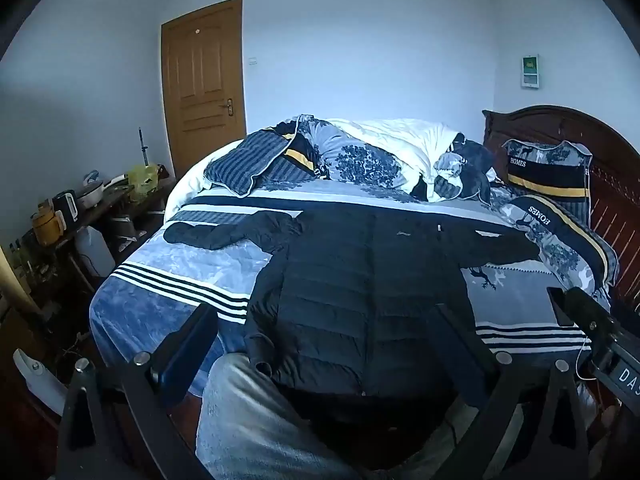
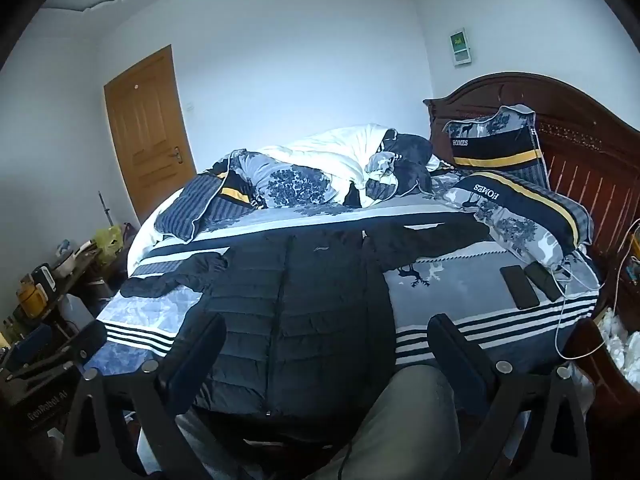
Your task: Fold large clothes
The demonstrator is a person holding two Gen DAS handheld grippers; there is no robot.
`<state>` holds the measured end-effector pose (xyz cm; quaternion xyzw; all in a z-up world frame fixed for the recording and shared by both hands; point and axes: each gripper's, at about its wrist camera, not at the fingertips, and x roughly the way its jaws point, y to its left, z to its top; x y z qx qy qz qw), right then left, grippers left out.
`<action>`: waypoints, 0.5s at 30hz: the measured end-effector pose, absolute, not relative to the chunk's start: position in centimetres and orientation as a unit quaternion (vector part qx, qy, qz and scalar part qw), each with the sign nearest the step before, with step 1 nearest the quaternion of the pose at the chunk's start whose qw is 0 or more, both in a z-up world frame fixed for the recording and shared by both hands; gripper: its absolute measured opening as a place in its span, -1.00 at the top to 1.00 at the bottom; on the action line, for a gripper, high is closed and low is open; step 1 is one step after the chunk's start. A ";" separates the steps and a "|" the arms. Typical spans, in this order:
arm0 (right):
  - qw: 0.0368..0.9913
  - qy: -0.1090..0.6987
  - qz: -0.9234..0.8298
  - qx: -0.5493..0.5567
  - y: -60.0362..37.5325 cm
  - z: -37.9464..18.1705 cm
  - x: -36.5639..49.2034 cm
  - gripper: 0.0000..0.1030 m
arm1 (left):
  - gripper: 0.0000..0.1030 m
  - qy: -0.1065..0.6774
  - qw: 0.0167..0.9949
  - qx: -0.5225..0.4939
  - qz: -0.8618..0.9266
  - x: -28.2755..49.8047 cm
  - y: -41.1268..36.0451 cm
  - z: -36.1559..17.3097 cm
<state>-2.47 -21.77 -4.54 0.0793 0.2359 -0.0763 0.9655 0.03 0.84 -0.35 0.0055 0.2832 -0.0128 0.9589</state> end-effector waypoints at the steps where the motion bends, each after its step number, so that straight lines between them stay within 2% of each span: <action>1: 0.965 0.237 -0.076 0.079 -21.8 -4.5 -2.5 -0.98 | -1.00 0.283 0.959 0.007 -0.013 0.0 0.8 -0.4; 15: 0.965 0.238 -0.077 0.075 -21.5 -4.5 -2.1 -0.98 | -1.00 0.282 0.959 0.008 -0.014 -0.2 0.8 -0.7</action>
